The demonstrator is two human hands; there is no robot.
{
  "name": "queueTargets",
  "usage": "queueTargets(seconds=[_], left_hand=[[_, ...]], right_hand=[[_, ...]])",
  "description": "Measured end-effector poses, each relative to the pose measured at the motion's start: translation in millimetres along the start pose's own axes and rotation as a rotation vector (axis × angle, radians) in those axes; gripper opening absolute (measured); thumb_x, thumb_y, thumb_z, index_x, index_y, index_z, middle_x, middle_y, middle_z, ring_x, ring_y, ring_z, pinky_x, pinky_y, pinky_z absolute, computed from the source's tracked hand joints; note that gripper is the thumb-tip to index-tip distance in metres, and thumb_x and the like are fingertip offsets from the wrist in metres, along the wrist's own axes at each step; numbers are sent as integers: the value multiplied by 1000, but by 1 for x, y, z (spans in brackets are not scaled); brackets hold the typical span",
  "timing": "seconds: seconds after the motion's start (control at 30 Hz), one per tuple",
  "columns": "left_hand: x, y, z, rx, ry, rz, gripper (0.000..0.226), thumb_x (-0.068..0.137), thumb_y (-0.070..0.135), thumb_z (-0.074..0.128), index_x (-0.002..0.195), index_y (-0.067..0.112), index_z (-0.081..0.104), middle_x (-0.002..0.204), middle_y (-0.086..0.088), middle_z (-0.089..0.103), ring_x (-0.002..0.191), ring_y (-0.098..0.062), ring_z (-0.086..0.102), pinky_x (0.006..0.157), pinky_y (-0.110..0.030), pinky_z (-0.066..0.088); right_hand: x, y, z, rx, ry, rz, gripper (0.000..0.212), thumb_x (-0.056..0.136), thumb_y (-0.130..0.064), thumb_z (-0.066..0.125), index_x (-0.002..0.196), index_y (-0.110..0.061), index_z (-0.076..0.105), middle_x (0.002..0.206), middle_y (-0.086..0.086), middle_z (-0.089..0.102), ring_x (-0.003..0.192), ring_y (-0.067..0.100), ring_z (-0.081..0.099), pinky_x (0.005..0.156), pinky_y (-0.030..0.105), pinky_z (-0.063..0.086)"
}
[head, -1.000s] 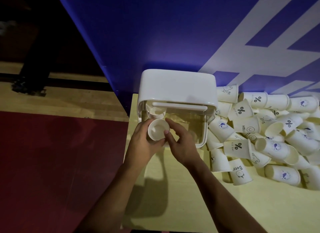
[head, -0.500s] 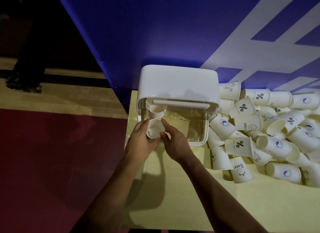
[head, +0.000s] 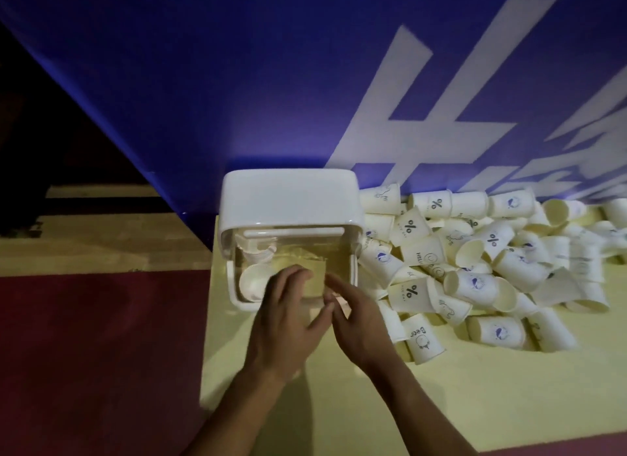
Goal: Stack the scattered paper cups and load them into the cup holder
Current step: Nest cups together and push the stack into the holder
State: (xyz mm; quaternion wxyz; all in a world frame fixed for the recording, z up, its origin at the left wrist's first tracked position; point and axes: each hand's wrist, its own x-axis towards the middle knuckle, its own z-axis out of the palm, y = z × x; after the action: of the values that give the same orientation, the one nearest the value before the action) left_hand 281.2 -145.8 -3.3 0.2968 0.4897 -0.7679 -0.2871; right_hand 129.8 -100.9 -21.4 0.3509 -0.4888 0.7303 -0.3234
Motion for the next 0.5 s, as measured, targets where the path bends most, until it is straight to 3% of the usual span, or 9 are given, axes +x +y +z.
queueTargets(seconds=[0.1, 0.17, 0.23, 0.33, 0.43, 0.5], left_hand=[[29, 45, 32, 37, -145, 199, 47, 90, 43, 61, 129, 17, 61, 134, 3, 57, 122, -15, 58, 96, -28, 54], [59, 74, 56, 90, -217, 240, 53, 90, 43, 62, 136, 18, 57, 142, 2, 54, 128, -19, 57, 99, -34, 54], [93, 95, 74, 163, -271, 195, 61, 92, 43, 69, 145, 22, 50, 151, 2, 48, 135, -19, 50, 105, -34, 49], [149, 116, 103, 318, -223, 222, 69, 88, 37, 78, 147, 16, 49, 151, -3, 50, 134, -24, 52, 106, -34, 46], [196, 115, 126, 453, -328, 89, 76, 87, 34, 77, 149, 18, 38, 155, -3, 41, 138, -26, 43, 111, -38, 40], [214, 108, 141, 559, -355, 56, 74, 85, 36, 78, 146, 18, 39, 150, -6, 45, 133, -28, 47, 107, -39, 43]], right_hand=[[-15, 18, -47, 13, 107, 50, 34, 102, -28, 58, 135, -29, 66, 128, -18, 69, 119, -4, 62, 101, 34, 53], [-22, 33, -85, 15, 208, 103, 30, 100, -29, 61, 129, -28, 70, 122, -18, 72, 114, -3, 64, 98, 35, 55], [-25, 45, -117, -1, 276, 125, 26, 100, -31, 62, 124, -28, 72, 118, -17, 72, 109, 0, 67, 92, 25, 56], [-25, 65, -161, -20, 300, 145, 25, 101, -28, 61, 123, -27, 72, 112, -20, 71, 103, 1, 67, 81, 5, 47], [-20, 82, -192, 13, 300, 163, 22, 101, -29, 62, 120, -35, 71, 107, -30, 68, 103, -5, 64, 84, 15, 51], [-13, 95, -207, 32, 276, 167, 24, 100, -31, 63, 123, -36, 69, 109, -33, 65, 104, -12, 61, 87, 17, 52]])
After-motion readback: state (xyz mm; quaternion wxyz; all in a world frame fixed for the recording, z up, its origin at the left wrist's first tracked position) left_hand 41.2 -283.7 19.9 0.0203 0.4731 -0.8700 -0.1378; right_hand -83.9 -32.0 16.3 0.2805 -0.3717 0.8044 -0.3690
